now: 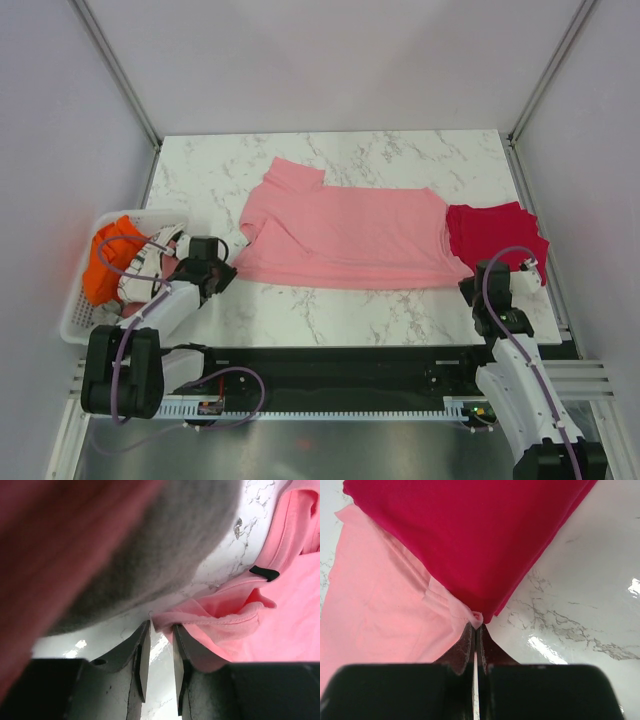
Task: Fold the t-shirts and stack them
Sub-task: Fold the tshirt
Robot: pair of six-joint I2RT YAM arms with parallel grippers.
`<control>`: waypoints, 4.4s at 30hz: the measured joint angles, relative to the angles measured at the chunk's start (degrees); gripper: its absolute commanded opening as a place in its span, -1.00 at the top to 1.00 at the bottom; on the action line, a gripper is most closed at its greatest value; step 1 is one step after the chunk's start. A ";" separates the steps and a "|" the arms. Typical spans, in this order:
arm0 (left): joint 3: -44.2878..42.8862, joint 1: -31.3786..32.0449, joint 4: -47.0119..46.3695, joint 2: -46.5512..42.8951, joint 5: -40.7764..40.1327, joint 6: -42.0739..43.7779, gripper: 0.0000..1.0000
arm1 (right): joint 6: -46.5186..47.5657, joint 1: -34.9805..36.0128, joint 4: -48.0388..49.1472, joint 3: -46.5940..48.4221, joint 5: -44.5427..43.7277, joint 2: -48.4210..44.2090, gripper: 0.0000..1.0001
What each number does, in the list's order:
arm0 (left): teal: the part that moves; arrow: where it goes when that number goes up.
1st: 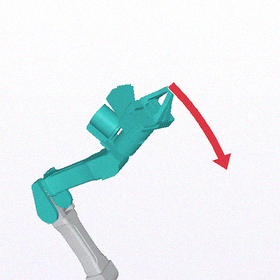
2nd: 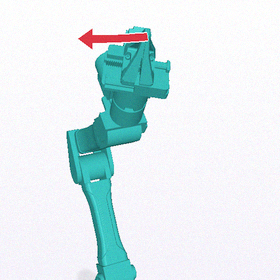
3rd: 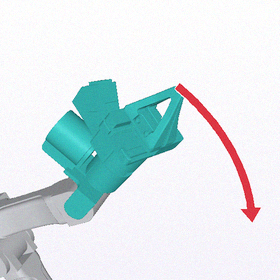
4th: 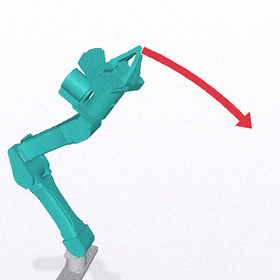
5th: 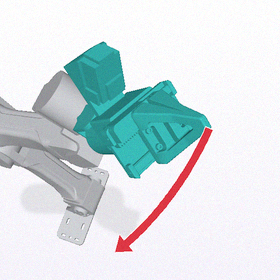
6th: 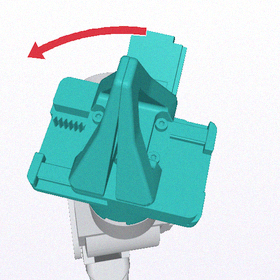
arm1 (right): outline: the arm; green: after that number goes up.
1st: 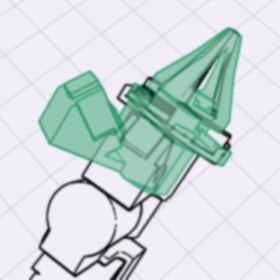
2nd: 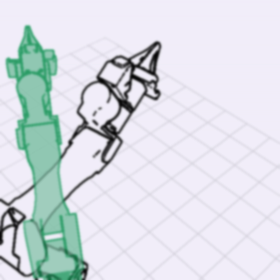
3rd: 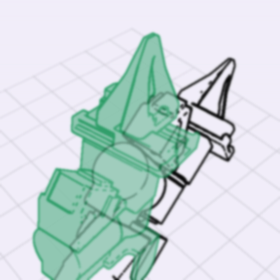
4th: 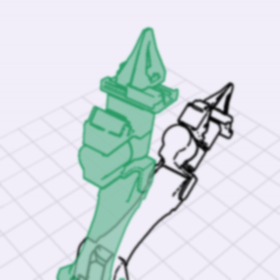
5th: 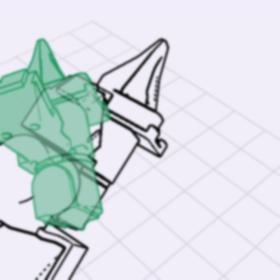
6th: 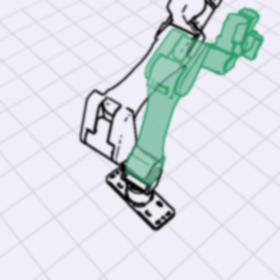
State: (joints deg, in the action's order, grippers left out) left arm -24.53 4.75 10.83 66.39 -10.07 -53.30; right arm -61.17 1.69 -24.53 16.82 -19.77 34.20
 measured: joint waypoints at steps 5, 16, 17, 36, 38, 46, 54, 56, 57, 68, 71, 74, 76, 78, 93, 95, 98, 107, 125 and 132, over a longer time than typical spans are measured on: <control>-0.26 -0.46 -0.02 0.37 -0.42 0.02 0.41 | -0.11 0.00 -0.42 -0.09 0.02 -1.05 1.00; -2.10 -0.81 4.09 -6.67 -1.42 3.41 0.20 | -0.09 0.00 -1.79 -0.83 0.07 -2.29 1.00; -2.91 -1.25 4.26 -8.22 -1.40 4.31 0.13 | 0.00 0.00 -1.95 -0.83 0.31 -2.45 1.00; -16.87 -1.73 14.69 -14.86 0.37 11.89 -0.12 | 6.78 -0.04 -5.55 2.91 4.55 -0.76 -0.06; -17.14 -1.60 14.93 -13.46 1.40 12.48 -0.12 | 9.66 -0.04 -2.89 5.88 5.35 4.59 -0.01; -22.49 5.49 14.78 -3.10 3.04 14.86 -0.18 | 20.63 0.20 7.34 18.12 8.63 28.81 -0.01; -37.88 8.11 11.34 18.99 3.91 17.44 -0.20 | 25.16 0.35 12.81 31.06 8.04 48.17 0.04; -41.22 7.98 10.75 25.00 4.79 17.84 -0.18 | 24.76 0.35 14.03 32.09 7.96 51.43 0.03; -42.66 7.89 10.71 27.67 5.27 17.92 -0.18 | 24.46 0.33 14.40 32.22 7.85 52.61 0.03; -51.49 4.26 11.41 45.27 10.21 19.10 -0.15 | 20.85 -4.52 19.15 34.91 8.09 63.47 0.02; -52.04 3.91 11.54 46.03 10.23 19.67 -0.15 | 20.48 -6.19 20.37 36.57 8.76 65.35 -0.02; -52.78 3.89 11.56 46.64 10.38 20.26 -0.16 | 20.57 -7.08 21.07 38.64 9.57 67.19 -0.07; -53.29 3.69 11.72 47.08 10.69 20.52 -0.16 | 20.90 -7.32 21.27 39.91 10.25 68.22 -0.09; -53.92 3.39 11.76 47.69 10.95 20.68 -0.16 | 21.16 -7.34 21.66 40.48 11.21 68.78 -0.12; -60.33 1.70 13.25 52.43 12.17 21.29 -0.11 | 24.39 -6.12 24.26 51.89 19.04 78.58 -0.14; -60.39 1.33 13.29 52.52 12.39 21.27 -0.11 | 24.57 -5.64 24.13 53.27 19.08 79.60 -0.11; -60.39 0.50 13.31 52.52 12.94 21.27 -0.11 | 24.57 -5.25 23.34 55.23 18.38 80.94 -0.08; -59.41 -3.19 12.33 52.17 14.25 21.14 -0.11 | 24.37 -5.01 19.28 61.27 12.94 84.67 0.38; -59.12 -2.60 14.08 50.23 12.46 21.27 -0.40 | 25.27 -5.05 22.60 65.96 26.38 88.74 -0.04; -82.44 -3.19 19.61 58.36 11.78 21.92 -0.41 | 25.88 -5.05 23.67 69.90 30.91 92.17 -0.01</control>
State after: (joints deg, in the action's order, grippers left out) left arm -106.98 1.56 30.44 124.75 1.72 -31.38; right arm -35.29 -3.36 -0.86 86.72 11.14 126.37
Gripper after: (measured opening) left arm 0.703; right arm 0.509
